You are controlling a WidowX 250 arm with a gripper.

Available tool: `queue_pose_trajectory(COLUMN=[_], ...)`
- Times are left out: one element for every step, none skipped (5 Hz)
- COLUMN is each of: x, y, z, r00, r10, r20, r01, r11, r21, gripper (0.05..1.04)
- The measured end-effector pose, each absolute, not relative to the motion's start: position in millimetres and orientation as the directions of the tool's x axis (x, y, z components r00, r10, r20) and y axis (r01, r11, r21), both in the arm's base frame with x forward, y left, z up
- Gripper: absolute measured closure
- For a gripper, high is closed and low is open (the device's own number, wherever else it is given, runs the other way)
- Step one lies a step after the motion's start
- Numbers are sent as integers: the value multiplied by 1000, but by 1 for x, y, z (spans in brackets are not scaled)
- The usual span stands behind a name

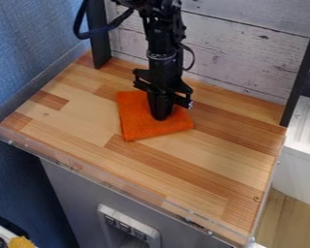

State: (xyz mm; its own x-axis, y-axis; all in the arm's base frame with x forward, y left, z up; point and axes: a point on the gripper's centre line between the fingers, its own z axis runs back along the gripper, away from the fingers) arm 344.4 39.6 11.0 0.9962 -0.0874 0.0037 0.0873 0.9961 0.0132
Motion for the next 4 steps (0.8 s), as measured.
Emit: queue_pose_trajectory(x=[350, 359, 360, 363], y=[40, 40, 39, 26], z=[11, 12, 15, 26], r00=[999, 1000, 999, 998], r10=[-33, 11, 45, 49], r20=[3, 1, -16, -49], r01=[33, -11, -45, -49], r11=[999, 1000, 999, 999], r21=[2, -5, -6, -12], gripper=[1024, 1000, 846, 590])
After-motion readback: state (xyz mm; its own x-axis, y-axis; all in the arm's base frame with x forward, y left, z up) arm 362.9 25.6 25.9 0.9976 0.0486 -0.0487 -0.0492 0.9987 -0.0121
